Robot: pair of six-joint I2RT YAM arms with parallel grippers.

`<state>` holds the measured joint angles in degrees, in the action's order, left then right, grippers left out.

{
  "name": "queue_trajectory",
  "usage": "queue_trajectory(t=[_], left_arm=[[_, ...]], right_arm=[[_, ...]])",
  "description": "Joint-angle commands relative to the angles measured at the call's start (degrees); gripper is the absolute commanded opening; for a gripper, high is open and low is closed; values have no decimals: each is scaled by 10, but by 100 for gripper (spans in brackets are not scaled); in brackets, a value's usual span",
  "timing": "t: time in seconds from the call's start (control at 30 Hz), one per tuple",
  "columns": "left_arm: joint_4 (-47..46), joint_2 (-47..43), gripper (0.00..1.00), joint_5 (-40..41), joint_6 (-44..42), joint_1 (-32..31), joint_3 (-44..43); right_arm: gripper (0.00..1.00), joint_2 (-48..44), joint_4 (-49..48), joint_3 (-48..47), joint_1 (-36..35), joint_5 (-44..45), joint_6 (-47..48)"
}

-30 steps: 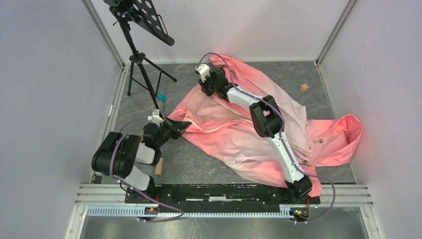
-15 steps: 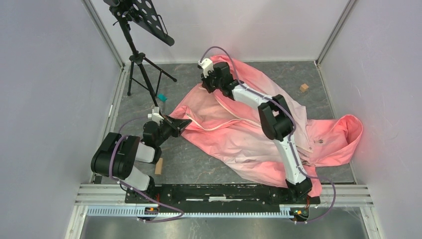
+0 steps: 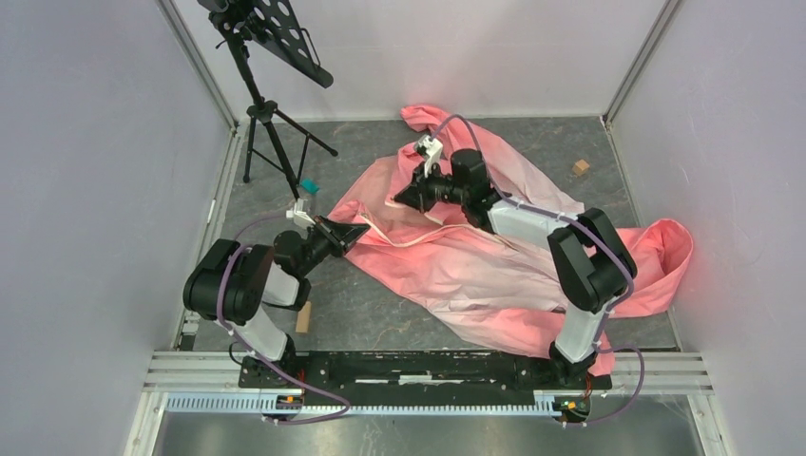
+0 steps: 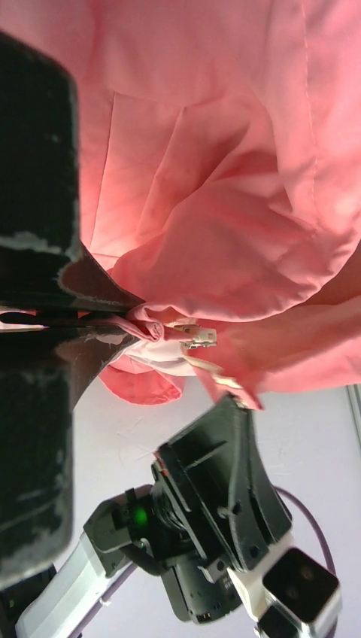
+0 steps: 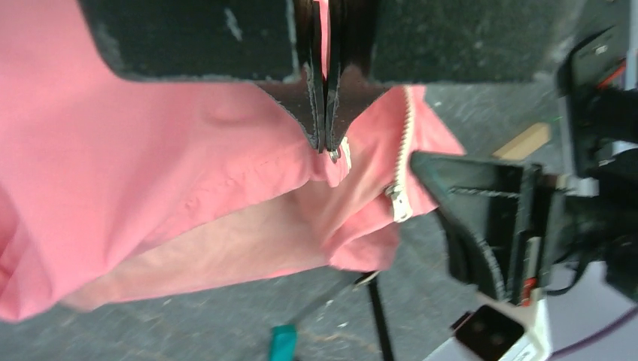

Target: Zip up the jacket

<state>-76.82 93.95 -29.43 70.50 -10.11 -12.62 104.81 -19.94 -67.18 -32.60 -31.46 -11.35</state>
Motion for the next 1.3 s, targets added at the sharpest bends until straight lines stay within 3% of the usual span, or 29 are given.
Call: queue_trajectory(t=[0.0, 0.07, 0.2, 0.6, 0.8, 0.93, 1.27], left_arm=[[-88, 20, 2, -19, -34, -2, -7], [-106, 20, 2, -11, -50, -4, 7], [-123, 17, 2, -27, -94, -25, 2], [-123, -88, 2, 13, -247, -98, 32], [-123, -113, 2, 10, -262, -100, 37], [-123, -114, 2, 8, -267, -100, 39], [-123, -110, 2, -15, -265, -100, 30]], right_arm=[[0, -38, -109, 44, 0, -78, -94], [0, -38, -123, 50, 0, -98, -115], [0, -27, -241, 91, -2, -127, -177], [0, -64, -210, 114, 15, -160, -165], [0, -78, -247, 132, 23, -183, -183], [0, -88, -357, 184, 45, -200, -251], [0, -58, -400, 178, 37, -219, -268]])
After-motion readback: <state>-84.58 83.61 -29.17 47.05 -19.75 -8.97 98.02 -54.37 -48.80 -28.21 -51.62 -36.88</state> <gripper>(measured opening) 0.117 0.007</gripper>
